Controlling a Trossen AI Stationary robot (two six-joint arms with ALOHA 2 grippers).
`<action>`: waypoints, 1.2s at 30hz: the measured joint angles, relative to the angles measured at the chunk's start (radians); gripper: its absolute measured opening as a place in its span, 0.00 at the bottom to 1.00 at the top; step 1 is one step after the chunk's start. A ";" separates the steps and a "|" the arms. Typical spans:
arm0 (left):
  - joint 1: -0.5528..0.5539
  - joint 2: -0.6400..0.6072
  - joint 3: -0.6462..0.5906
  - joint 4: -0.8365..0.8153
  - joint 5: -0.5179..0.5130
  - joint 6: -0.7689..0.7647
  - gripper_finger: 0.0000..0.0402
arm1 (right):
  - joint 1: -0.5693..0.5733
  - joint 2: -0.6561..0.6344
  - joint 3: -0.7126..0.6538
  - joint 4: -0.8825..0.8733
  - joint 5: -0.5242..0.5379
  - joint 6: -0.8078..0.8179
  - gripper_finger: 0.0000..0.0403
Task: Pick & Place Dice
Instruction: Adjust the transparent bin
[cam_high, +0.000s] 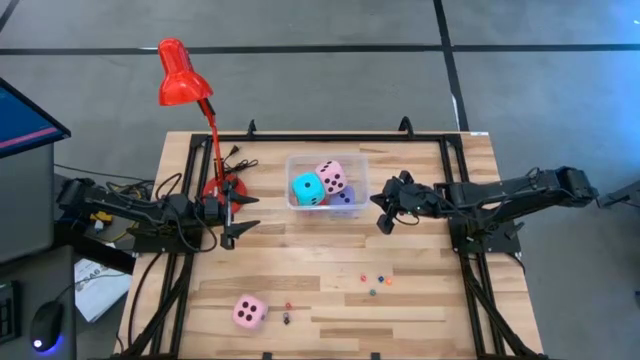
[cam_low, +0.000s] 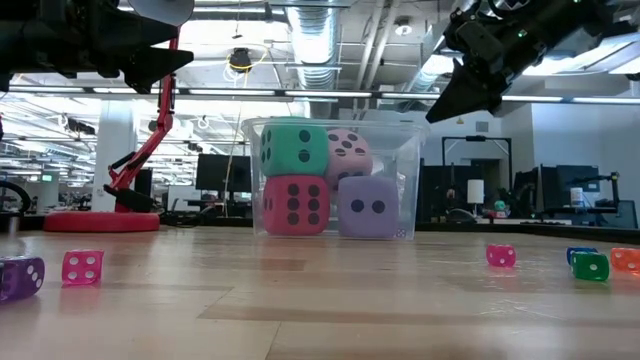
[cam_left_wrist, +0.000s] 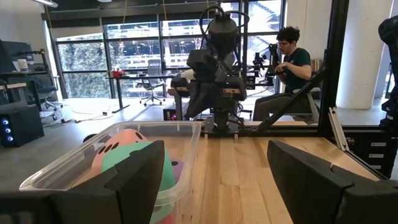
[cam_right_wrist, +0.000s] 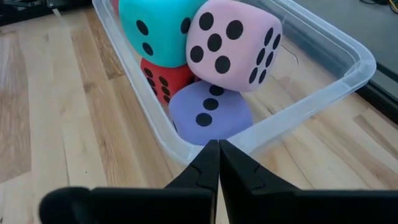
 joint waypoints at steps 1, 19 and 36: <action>0.000 0.000 0.000 0.000 0.000 0.000 0.68 | 0.000 0.000 0.000 0.000 0.000 0.000 0.02; 0.000 0.000 0.000 0.011 0.000 0.000 0.68 | -0.001 0.000 0.000 -0.047 -0.020 0.058 0.02; 0.000 0.000 0.000 0.022 0.000 0.000 0.68 | 0.013 0.000 0.000 -0.047 -0.024 0.061 0.02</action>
